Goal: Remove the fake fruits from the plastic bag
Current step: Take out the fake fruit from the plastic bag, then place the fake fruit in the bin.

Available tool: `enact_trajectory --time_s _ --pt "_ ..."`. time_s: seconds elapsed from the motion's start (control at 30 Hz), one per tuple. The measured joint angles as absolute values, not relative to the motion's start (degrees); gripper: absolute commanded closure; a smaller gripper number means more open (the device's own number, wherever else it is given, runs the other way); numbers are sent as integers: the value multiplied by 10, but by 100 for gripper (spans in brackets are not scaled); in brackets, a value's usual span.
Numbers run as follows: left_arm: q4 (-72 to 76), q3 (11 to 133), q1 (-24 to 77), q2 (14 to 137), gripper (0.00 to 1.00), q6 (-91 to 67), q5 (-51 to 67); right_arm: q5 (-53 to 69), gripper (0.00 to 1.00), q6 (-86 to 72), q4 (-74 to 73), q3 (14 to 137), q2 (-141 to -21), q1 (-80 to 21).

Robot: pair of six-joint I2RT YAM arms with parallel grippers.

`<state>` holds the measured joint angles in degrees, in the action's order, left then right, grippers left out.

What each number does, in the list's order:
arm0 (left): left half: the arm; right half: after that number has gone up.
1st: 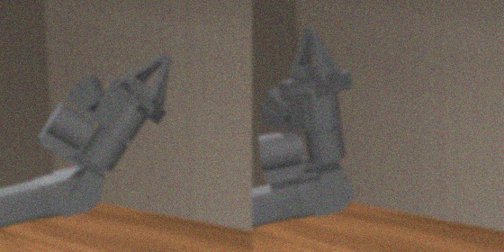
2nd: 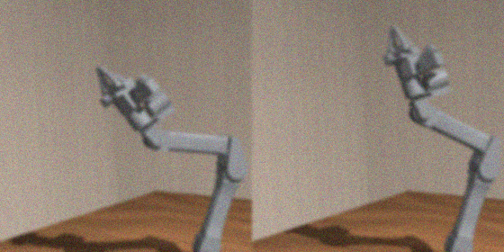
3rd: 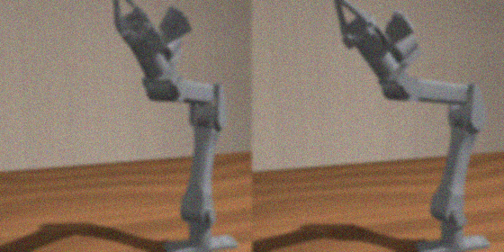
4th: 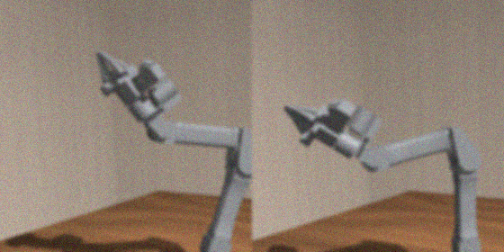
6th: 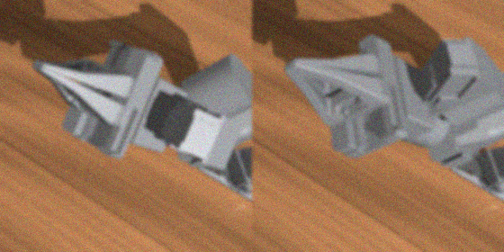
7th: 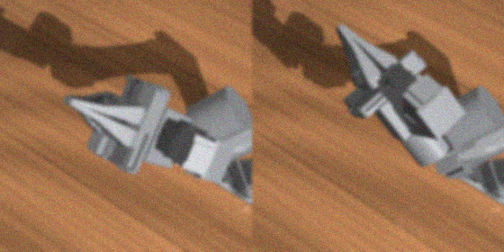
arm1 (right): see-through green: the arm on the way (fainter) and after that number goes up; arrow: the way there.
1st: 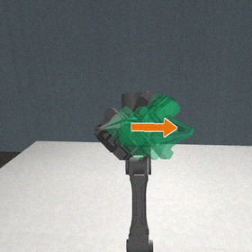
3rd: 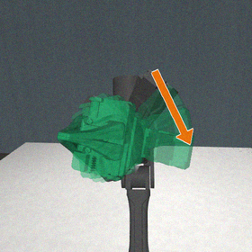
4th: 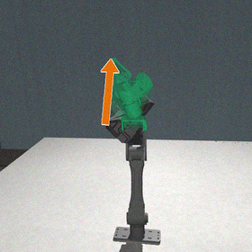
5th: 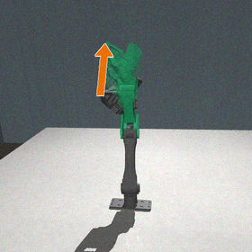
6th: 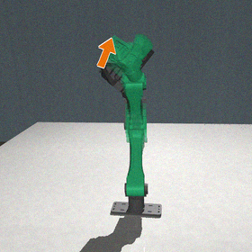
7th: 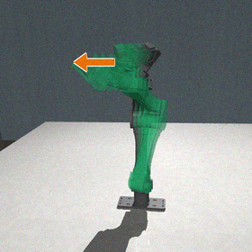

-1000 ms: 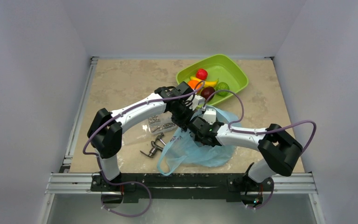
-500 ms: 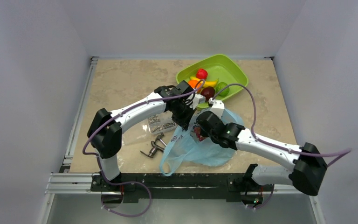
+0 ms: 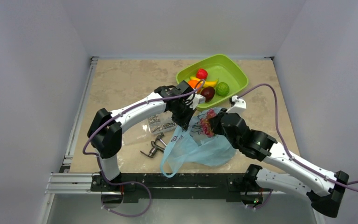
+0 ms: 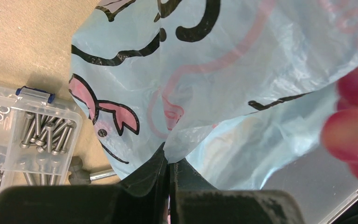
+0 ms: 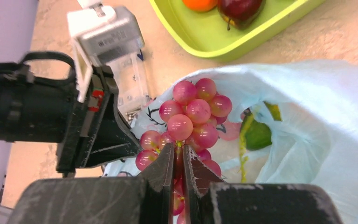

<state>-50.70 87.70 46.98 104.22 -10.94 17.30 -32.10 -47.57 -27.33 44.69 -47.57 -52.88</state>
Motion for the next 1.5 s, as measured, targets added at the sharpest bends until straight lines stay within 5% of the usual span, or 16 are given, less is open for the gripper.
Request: enact_trajectory --time_s 0.43,0.8,1.03,1.4,1.5 --pt "-510 877 478 1042 100 -109 171 -380 100 -415 -273 622 -530 -444" --pt "-518 877 496 1043 100 -109 155 -267 100 -302 -190 722 -752 -190" --pt "-520 877 500 1046 100 -103 144 -173 100 -272 -164 817 -959 -132" --pt "-524 881 500 1052 100 -98 132 -113 33 -270 -182 984 -1180 -122" --pt "-529 883 500 1053 100 -98 128 -110 24 -268 -202 994 -1189 -122"
